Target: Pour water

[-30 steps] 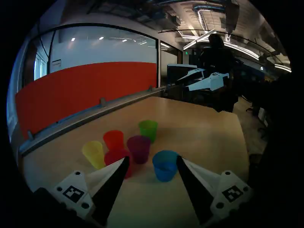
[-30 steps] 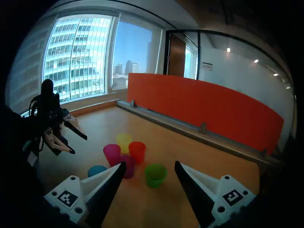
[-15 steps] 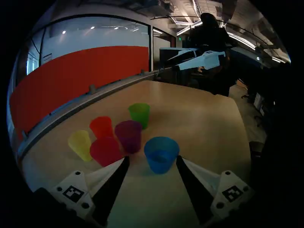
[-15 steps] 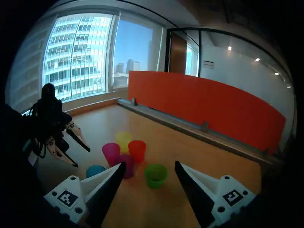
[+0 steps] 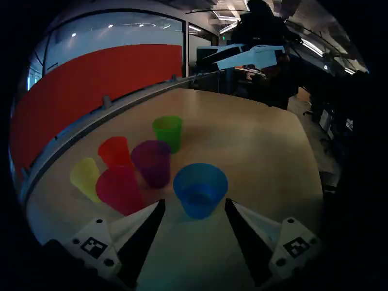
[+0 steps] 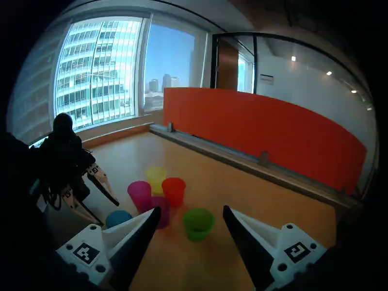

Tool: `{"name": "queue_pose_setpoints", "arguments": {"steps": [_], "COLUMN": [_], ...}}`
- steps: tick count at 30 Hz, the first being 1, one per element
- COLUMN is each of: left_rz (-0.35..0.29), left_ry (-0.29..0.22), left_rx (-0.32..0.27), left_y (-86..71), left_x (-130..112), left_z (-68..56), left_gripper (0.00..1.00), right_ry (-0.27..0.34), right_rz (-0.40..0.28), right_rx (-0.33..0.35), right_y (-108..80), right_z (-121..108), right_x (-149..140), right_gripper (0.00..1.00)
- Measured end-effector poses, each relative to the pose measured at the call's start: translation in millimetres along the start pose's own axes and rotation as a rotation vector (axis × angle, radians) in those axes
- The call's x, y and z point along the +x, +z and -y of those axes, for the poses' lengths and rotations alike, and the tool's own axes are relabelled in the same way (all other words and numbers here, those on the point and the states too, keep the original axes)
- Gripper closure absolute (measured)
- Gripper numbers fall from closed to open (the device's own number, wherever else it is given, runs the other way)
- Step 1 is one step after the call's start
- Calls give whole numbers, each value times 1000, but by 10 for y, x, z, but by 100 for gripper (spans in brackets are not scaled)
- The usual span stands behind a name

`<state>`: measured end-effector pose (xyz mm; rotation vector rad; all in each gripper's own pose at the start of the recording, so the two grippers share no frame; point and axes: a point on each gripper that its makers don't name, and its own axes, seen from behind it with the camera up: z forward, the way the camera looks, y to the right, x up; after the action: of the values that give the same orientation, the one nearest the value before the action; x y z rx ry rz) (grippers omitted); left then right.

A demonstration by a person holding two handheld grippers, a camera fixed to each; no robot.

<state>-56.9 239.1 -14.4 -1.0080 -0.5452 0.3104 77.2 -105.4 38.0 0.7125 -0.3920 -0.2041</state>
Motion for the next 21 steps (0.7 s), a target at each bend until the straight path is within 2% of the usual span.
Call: {"name": "queue_pose_setpoints", "arguments": {"steps": [12, 21], "left_rz": [33, 52], "left_ry": [-2, -6], "left_rx": [-34, -39], "left_y": [253, 424], "left_x": [-51, -77], "left_z": [-46, -43], "left_gripper": [9, 9], "right_ry": [6, 20], "right_rz": [16, 21], "right_rx": [4, 8], "right_y": [109, 144], "right_z": [-69, -88], "right_x": [-67, -105], "right_gripper": [1, 1]}}
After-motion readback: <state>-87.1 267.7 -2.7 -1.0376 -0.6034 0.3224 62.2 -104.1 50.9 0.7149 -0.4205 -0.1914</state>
